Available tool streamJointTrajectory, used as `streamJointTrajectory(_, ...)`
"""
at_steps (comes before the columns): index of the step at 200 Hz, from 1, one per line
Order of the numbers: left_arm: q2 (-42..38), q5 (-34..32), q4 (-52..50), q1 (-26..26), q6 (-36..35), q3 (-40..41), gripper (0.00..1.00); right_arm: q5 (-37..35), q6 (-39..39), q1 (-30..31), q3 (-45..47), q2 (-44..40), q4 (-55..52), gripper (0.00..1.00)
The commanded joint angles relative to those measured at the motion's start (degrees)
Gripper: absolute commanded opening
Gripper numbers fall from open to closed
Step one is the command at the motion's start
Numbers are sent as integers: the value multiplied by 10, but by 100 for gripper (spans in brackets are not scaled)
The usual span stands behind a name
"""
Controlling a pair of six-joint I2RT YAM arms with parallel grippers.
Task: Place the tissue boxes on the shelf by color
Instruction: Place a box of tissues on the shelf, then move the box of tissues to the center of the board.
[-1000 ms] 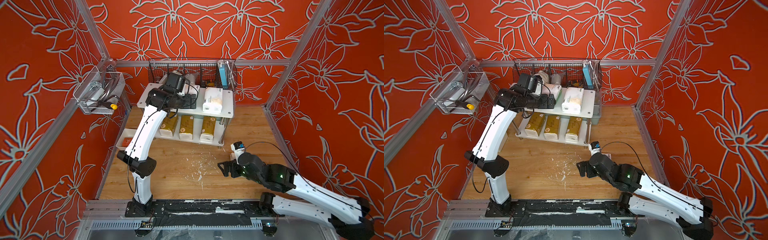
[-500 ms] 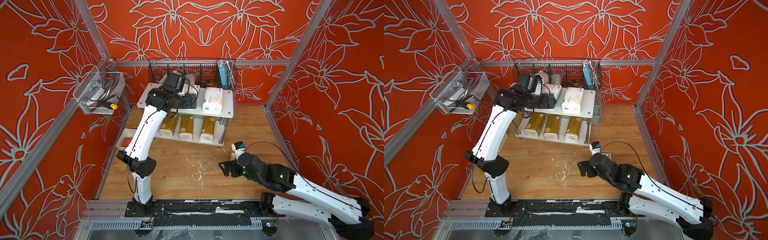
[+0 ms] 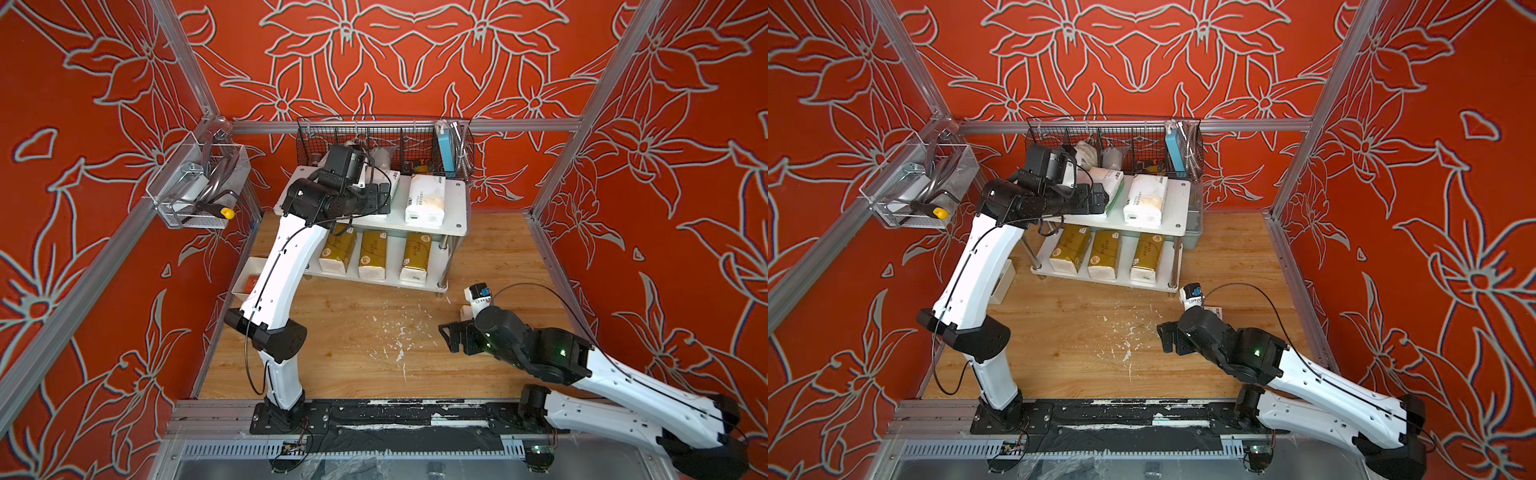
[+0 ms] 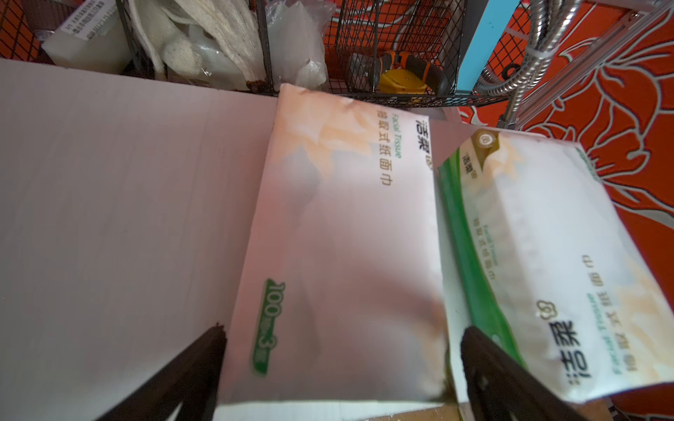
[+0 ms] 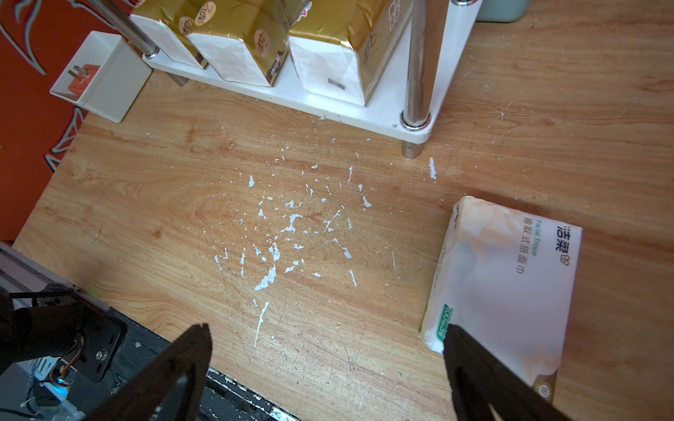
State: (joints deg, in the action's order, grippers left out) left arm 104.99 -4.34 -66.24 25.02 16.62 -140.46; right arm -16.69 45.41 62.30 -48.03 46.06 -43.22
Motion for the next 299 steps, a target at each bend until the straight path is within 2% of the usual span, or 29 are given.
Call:
streamJointTrajectory(1,-26,18,15,-1,7,12,99,-22,1,0,-9,-2,-15,99)
streamJointTrajectory(51,-62,41,38,-1,21,60,99,-27,-3,-25,-17,-7,-41,99)
streamJointTrajectory(115,-145,6,66,-1,24,147,99,-5,-33,-127,-26,-34,-83,99)
streamJointTrajectory(179,-288,-42,94,-1,49,335,99,7,-35,-193,5,-44,-106,99)
streamJointTrajectory(222,-378,-12,92,0,74,495,99,45,-53,-255,38,-38,-99,99)
streamJointTrajectory(247,-416,26,98,5,89,576,98,70,-60,-286,56,-28,-90,99)
streamJointTrajectory(299,-471,52,111,38,90,669,99,121,-50,-311,100,-13,-62,99)
